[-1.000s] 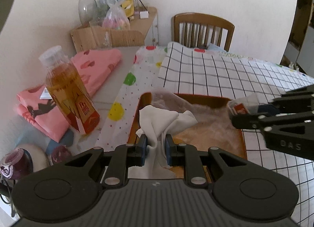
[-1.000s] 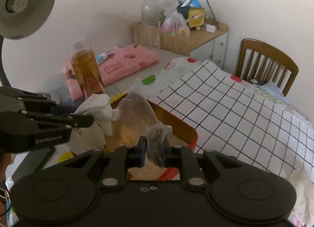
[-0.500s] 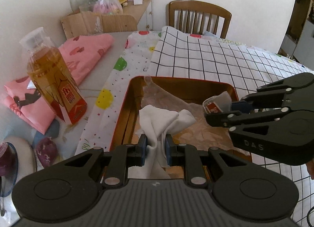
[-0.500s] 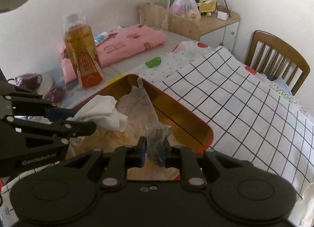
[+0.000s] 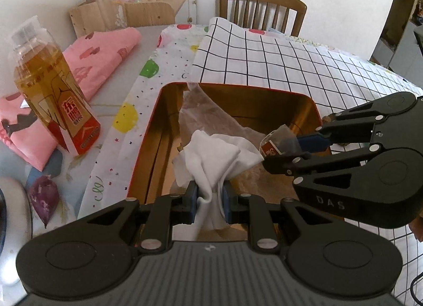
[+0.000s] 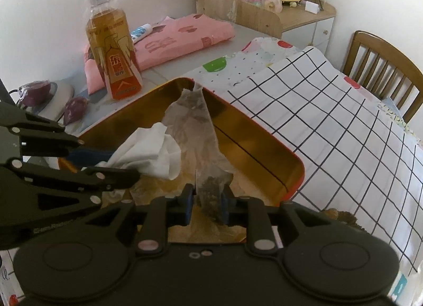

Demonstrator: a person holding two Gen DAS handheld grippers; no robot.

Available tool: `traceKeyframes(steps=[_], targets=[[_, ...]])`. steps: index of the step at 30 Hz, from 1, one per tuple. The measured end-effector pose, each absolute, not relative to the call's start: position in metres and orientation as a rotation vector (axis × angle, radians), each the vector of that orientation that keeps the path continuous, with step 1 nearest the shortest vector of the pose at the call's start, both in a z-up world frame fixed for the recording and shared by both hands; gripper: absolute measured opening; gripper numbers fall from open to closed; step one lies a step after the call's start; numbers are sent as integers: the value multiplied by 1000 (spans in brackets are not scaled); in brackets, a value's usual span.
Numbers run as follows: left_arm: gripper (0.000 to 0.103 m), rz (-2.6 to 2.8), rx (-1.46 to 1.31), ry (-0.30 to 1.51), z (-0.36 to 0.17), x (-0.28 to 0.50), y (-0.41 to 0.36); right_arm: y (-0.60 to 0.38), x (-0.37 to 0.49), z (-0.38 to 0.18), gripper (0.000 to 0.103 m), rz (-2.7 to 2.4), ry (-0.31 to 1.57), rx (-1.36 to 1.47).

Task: Organize soft objects
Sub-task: 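Lower the white tissue into the tin box and open the left gripper while the right releases the tea bag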

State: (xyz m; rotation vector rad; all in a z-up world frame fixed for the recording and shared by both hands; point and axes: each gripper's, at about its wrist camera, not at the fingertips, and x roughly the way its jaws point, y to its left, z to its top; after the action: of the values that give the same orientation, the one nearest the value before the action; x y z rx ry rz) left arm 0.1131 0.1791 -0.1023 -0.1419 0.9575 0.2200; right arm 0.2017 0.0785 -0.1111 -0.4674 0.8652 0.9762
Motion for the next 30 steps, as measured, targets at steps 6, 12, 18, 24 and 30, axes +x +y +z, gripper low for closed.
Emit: traceKeyframes(steps=[6, 12, 18, 24, 30], targets=[[19, 220, -145, 959, -103, 114, 179, 78, 200, -113, 26, 988, 866, -479], [19, 236, -139, 959, -103, 115, 179, 76, 196, -109, 34, 1006, 845, -484], [19, 240, -145, 950, -99, 112, 179, 71, 193, -104, 43, 1008, 828, -468], [19, 237, -165, 943, -94, 107, 179, 64, 189, -96, 53, 1011, 814, -452], [26, 236, -164, 919, -86, 98, 176, 56, 183, -86, 58, 1008, 791, -436]])
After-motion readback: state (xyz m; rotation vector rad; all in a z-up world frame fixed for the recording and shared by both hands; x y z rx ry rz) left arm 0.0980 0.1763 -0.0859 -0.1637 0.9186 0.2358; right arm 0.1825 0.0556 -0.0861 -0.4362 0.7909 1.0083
